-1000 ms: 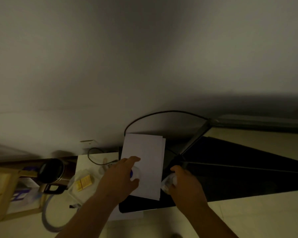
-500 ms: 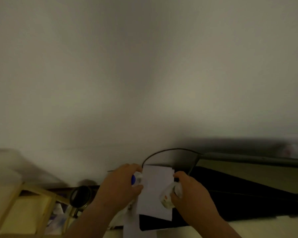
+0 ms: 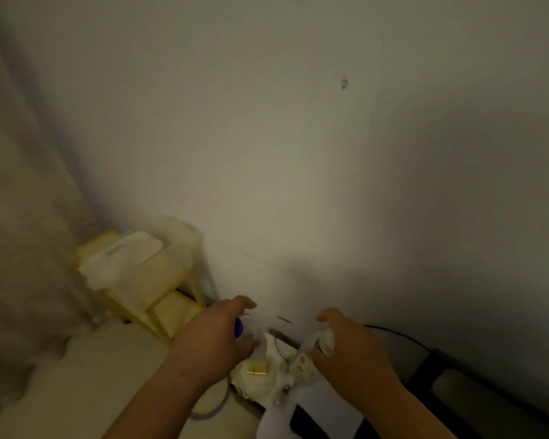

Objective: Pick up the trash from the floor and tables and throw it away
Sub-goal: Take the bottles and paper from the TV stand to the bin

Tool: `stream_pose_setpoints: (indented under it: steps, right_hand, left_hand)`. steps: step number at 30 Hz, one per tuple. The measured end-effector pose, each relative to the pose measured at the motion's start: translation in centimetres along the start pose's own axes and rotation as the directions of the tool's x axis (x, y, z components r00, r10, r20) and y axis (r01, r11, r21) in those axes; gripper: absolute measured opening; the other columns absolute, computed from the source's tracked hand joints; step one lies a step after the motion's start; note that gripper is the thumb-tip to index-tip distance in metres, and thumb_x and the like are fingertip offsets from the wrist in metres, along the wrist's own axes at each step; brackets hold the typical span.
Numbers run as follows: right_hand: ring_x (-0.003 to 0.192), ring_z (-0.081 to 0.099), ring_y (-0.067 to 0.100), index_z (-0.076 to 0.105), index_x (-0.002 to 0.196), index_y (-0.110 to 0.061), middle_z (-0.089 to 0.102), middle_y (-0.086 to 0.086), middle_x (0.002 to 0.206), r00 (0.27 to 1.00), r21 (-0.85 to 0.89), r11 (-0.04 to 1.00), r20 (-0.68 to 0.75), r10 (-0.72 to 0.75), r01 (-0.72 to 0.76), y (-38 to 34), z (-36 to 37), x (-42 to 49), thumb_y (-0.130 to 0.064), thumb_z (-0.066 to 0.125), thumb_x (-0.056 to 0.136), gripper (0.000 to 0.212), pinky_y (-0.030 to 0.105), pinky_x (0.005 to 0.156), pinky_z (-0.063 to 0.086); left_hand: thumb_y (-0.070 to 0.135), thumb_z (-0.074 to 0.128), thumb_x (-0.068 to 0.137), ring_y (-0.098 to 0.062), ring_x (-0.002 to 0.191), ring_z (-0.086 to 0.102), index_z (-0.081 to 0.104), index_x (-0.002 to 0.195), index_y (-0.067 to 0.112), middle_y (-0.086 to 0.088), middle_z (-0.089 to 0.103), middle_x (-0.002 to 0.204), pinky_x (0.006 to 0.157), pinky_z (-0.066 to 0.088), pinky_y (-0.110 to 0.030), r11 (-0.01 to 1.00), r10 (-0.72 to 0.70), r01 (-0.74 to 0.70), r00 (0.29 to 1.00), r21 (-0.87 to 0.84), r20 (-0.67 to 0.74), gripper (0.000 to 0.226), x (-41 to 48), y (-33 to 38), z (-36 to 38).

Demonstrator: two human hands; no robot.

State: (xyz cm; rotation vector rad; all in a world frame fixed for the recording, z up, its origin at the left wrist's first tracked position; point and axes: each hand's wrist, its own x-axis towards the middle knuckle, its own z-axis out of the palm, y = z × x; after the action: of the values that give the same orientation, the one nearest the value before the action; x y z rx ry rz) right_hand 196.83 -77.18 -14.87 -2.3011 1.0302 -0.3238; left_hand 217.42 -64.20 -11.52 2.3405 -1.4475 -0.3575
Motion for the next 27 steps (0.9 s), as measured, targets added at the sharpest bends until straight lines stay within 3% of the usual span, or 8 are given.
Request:
stream_pose_setpoints:
  steps: [5, 9, 13, 18, 27]
  right_hand:
    - [0.107, 0.059, 0.013, 0.046, 0.128, -0.036, 0.062, -0.008, 0.116, 0.96, 0.017, 0.97, 0.136, -0.244, 0.244, -8.9, 4.8, -1.2, -0.038, 0.066, 0.083, 0.049, 0.027, 0.091, 0.049]
    - [0.105, 0.06, 0.015, 0.047, 0.124, -0.041, 0.063, -0.008, 0.113, 0.869, 0.035, 0.896, 0.229, -0.439, 0.443, -17.8, 9.9, -3.9, -0.042, 0.066, 0.077, 0.051, 0.031, 0.087, 0.05]
    - [0.101, 0.061, 0.017, 0.043, 0.122, -0.043, 0.063, -0.01, 0.109, 0.735, 0.074, 0.793, 0.332, -0.591, 0.605, -27.4, 16.0, -9.6, -0.05, 0.062, 0.071, 0.054, 0.034, 0.083, 0.05]
    - [0.099, 0.06, 0.012, 0.043, 0.123, -0.043, 0.061, -0.008, 0.109, 0.53, 0.218, 0.639, 0.399, -0.748, 0.738, -38.5, 24.5, -20.3, -0.044, 0.067, 0.077, 0.051, 0.024, 0.077, 0.045]
    - [0.093, 0.06, 0.009, 0.047, 0.121, -0.043, 0.061, -0.011, 0.102, 0.191, 0.39, 0.43, 0.52, -0.833, 0.814, -53.0, 37.0, -39.0, -0.042, 0.066, 0.075, 0.05, 0.023, 0.078, 0.046]
  left_hand:
    - [0.049, 0.075, 0.076, -0.008, 0.107, 0.058, 0.048, 0.132, 0.044, 0.013, 0.06, 0.124, 0.086, 0.048, -0.023, 0.96, -0.278, 0.28, 0.954, 0.002, -0.114, 0.063, -10.2, -6.0, -5.0]
    - [0.049, 0.075, 0.076, -0.008, 0.107, 0.059, 0.045, 0.134, 0.046, 0.012, 0.059, 0.124, 0.092, 0.051, -0.029, 0.872, -0.488, 0.485, 0.844, -0.073, -0.223, 0.065, -20.6, -11.0, -8.3]
    - [0.047, 0.074, 0.078, -0.009, 0.108, 0.058, 0.043, 0.135, 0.046, 0.014, 0.058, 0.123, 0.091, 0.05, -0.028, 0.737, -0.666, 0.662, 0.681, -0.132, -0.305, 0.064, -33.8, -15.6, -10.8]
    - [0.047, 0.074, 0.079, -0.01, 0.104, 0.059, 0.041, 0.134, 0.045, 0.013, 0.06, 0.119, 0.091, 0.052, -0.029, 0.544, -0.81, 0.811, 0.441, -0.215, -0.386, 0.064, -51.4, -20.3, -13.0]
    - [0.045, 0.074, 0.079, -0.01, 0.107, 0.058, 0.04, 0.137, 0.043, 0.013, 0.061, 0.123, 0.092, 0.049, -0.026, 0.215, -0.914, 0.911, 0.06, -0.352, -0.402, 0.067, -77.2, -25.2, -14.0]
